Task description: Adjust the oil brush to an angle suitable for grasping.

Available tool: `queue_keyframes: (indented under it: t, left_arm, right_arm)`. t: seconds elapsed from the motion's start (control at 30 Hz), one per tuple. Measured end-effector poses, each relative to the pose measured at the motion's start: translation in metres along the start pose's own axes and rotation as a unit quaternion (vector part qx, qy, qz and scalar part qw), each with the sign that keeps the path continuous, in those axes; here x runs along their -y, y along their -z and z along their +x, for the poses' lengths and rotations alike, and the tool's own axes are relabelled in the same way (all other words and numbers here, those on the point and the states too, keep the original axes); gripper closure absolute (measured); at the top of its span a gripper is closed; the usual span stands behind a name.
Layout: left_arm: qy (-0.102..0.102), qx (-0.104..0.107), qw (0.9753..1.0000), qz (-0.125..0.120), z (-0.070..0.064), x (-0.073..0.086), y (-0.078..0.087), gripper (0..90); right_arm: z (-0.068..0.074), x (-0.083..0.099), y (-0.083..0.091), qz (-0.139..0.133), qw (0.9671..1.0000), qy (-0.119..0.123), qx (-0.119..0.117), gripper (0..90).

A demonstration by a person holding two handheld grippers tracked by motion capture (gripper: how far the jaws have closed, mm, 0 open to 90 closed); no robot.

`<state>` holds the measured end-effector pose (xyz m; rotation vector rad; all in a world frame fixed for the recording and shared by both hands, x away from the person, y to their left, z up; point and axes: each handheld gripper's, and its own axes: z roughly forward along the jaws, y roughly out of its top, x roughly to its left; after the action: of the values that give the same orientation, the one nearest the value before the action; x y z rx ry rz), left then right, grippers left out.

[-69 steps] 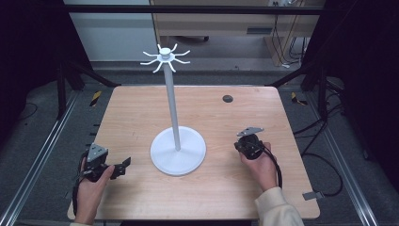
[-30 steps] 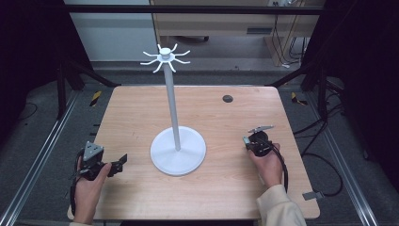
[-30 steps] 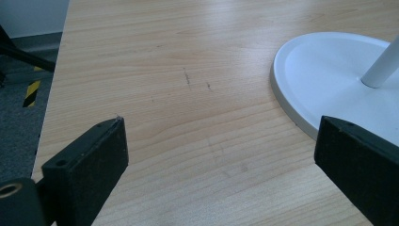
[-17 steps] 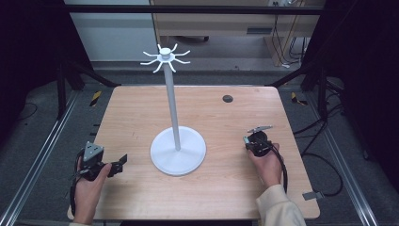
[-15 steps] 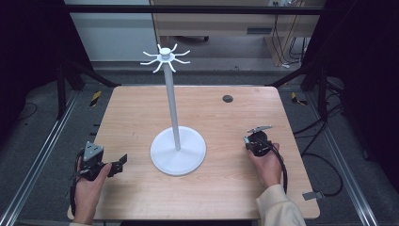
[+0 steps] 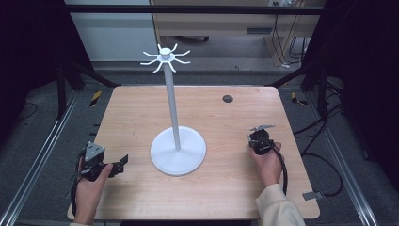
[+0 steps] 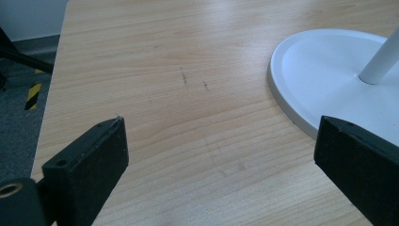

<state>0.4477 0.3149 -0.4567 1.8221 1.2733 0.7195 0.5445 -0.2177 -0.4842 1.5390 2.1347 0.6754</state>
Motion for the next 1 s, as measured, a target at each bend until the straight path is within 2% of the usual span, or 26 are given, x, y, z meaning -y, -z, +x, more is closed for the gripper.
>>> queue_keyframes:
  t: [0.1,0.17,0.2,0.4,0.47,0.53,0.67,0.8,0.87,1.0]
  left_arm:
    - [0.0,0.003,1.0,0.003,-0.002,0.001,0.0,3.0]
    - [-0.003,0.005,1.0,0.006,-0.003,0.001,-0.001,3.0]
    - [-0.003,0.006,1.0,0.006,-0.003,0.001,-0.001,3.0]
    - [0.0,0.015,0.9999,0.007,-0.006,0.001,-0.004,3.0]
    - [0.004,0.025,0.9997,0.007,-0.007,0.0,-0.004,3.0]
    - [0.005,0.036,0.9993,0.011,-0.007,0.0,-0.004,3.1]
    - [0.013,0.044,0.999,0.0,-0.008,-0.002,-0.001,3.2]
    - [0.002,0.051,0.9987,-0.001,-0.011,-0.004,-0.003,3.2]
    - [-0.009,0.053,0.9985,0.002,-0.014,-0.004,-0.005,3.2]
    - [-0.028,0.038,0.9989,0.007,-0.016,-0.005,-0.008,3.2]
  right_arm:
    - [-0.002,0.001,0.002,-0.001,1.0,-0.007,-0.002,90.0]
    - [-0.005,0.002,0.006,-0.011,0.9996,-0.02,-0.015,90.0]
    - [-0.01,0.004,0.013,-0.024,0.9987,-0.035,-0.027,90.0]
    - [-0.02,0.012,0.029,-0.037,0.9973,-0.053,-0.034,90.0]
    - [-0.025,0.014,0.035,-0.04,0.9964,-0.065,-0.037,90.0]
    - [-0.025,0.014,0.04,-0.042,0.9961,-0.065,-0.042,90.0]
    - [-0.02,0.009,0.055,-0.033,0.9975,-0.051,-0.037,90.0]
    - [-0.013,0.001,0.072,-0.03,0.9987,-0.029,-0.029,90.0]
    - [-0.007,-0.003,0.082,-0.027,0.9986,-0.023,-0.039,89.6]
    - [-0.004,-0.004,0.086,-0.016,0.9989,-0.019,-0.041,88.7]
